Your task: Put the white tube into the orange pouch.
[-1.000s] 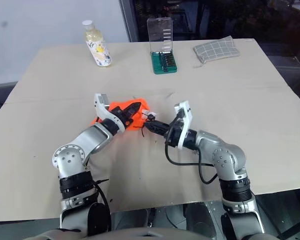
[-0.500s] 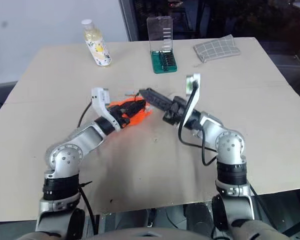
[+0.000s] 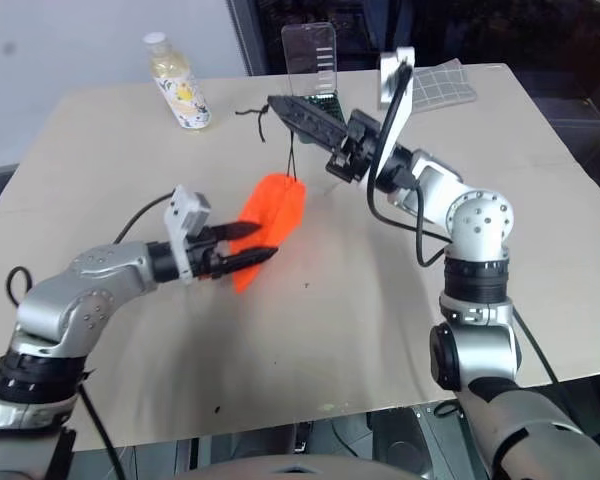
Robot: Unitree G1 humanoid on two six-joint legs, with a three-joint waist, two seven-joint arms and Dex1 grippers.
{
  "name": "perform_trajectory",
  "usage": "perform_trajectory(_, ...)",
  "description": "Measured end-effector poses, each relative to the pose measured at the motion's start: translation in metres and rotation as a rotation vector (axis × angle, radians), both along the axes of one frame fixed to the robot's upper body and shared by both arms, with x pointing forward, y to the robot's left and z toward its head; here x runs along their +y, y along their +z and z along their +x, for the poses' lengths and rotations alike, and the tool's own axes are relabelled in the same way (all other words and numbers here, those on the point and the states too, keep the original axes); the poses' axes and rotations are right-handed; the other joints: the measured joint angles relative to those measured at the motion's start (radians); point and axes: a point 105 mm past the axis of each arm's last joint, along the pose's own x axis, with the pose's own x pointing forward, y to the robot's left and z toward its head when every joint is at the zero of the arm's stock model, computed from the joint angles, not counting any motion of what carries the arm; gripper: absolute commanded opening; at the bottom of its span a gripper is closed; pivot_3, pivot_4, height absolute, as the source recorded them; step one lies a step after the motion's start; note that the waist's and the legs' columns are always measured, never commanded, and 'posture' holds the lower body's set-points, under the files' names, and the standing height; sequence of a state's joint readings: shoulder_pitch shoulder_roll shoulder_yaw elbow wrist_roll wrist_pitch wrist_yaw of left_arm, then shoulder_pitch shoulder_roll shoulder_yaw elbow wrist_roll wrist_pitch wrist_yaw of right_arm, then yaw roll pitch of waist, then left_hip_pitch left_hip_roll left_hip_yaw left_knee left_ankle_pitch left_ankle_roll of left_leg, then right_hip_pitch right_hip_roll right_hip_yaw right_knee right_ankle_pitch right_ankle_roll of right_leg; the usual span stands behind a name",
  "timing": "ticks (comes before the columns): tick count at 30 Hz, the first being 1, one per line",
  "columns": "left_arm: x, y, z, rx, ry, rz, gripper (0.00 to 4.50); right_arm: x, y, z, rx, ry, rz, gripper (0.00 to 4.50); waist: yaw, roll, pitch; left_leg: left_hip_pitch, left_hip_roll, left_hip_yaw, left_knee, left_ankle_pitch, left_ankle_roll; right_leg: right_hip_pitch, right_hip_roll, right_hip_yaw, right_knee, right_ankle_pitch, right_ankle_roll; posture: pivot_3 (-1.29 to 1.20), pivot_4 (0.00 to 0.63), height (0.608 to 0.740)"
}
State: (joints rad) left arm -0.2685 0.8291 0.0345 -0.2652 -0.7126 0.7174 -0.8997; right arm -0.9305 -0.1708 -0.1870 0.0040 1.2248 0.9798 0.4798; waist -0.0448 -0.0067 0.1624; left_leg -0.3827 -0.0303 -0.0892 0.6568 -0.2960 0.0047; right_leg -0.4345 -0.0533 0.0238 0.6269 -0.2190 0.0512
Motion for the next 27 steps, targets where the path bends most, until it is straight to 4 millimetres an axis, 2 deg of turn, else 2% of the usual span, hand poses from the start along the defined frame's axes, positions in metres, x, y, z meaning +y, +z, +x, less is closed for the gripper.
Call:
perform_trajectory(3,0.018,0.010,-0.009,0.000,-0.032,0.016,3.45,-0.005,0.005,0.000,-0.037,0.009,-0.011,0.00,0.001,0.000,0.000,0.000,0.000,0.000,0.000,0.000,0.000,0.000,0.000,0.000,0.000,0.000,0.000,0.00,0.150,0.740)
perform_trajectory(6,0.040,0.019,-0.005,-0.049,-0.004,0.055,3.45,-0.014,0.012,-0.008,-0.103,0.059,-0.014,0.00,0.007,0.000,0.000,0.001,0.000,0.000,0.001,0.000,0.000,0.001,0.000,-0.001,0.000,0.000,0.000,0.00,0.150,0.740)
perform_trajectory(7,0.042,0.019,-0.004,-0.056,0.001,0.061,3.45,-0.016,0.013,-0.010,-0.114,0.069,-0.016,0.00,0.007,0.000,0.000,0.000,0.000,0.000,0.001,0.000,0.000,0.001,0.000,-0.001,0.000,0.000,0.000,0.00,0.150,0.740)
perform_trajectory(11,0.057,0.035,0.023,-0.159,0.116,0.088,3.45,-0.027,0.015,-0.037,-0.277,0.185,-0.095,0.00,0.014,0.000,0.002,-0.001,0.000,-0.001,0.004,0.000,0.001,0.001,0.000,-0.003,0.000,0.000,0.000,0.00,0.150,0.740)
perform_trajectory(13,0.048,0.067,0.049,-0.314,0.180,0.018,3.45,-0.028,-0.001,-0.046,-0.396,0.210,-0.291,0.00,0.024,-0.001,0.002,-0.003,-0.001,0.000,0.010,-0.001,0.002,0.002,0.000,-0.006,0.001,0.000,0.000,0.00,0.150,0.740)
perform_trajectory(14,0.046,0.071,0.051,-0.328,0.184,0.007,3.45,-0.028,-0.002,-0.046,-0.406,0.213,-0.309,0.00,0.025,-0.001,0.002,-0.003,-0.001,0.000,0.011,-0.001,0.002,0.002,0.000,-0.006,0.001,0.000,0.000,0.00,0.150,0.740)
perform_trajectory(15,0.033,0.095,0.061,-0.428,0.196,-0.063,3.45,-0.027,-0.018,-0.050,-0.472,0.247,-0.446,0.00,0.026,-0.002,0.002,-0.004,-0.001,0.000,0.012,-0.002,0.003,0.002,-0.002,-0.005,0.003,0.000,0.001,0.00,0.150,0.740)
perform_trajectory(17,0.024,0.105,0.063,-0.486,0.178,-0.076,3.45,-0.026,-0.031,-0.052,-0.516,0.274,-0.536,0.00,0.021,-0.003,0.002,-0.003,-0.001,0.000,0.013,-0.002,0.004,0.002,-0.001,-0.002,0.003,0.001,0.001,0.00,0.150,0.740)
perform_trajectory(18,0.015,0.107,0.061,-0.537,0.146,-0.049,3.45,-0.030,-0.043,-0.051,-0.557,0.282,-0.639,0.00,0.020,-0.003,0.002,-0.003,-0.001,0.000,0.013,-0.002,0.004,0.002,-0.002,-0.002,0.003,0.001,0.001,0.00,0.150,0.740)
perform_trajectory(21,-0.010,0.096,0.058,-0.641,0.038,0.077,3.45,-0.032,-0.062,-0.047,-0.599,0.296,-0.745,0.00,0.017,-0.004,0.002,-0.003,-0.001,0.000,0.012,-0.002,0.004,0.001,-0.002,-0.002,0.003,0.001,0.001,0.00,0.150,0.740)
perform_trajectory(27,-0.046,0.067,0.035,-0.831,-0.250,0.274,3.45,-0.034,-0.069,-0.044,-0.629,0.305,-0.783,0.00,0.020,-0.004,0.002,-0.003,0.000,0.000,0.013,-0.002,0.003,0.000,-0.003,-0.001,0.005,0.001,0.001,0.00,0.150,0.740)
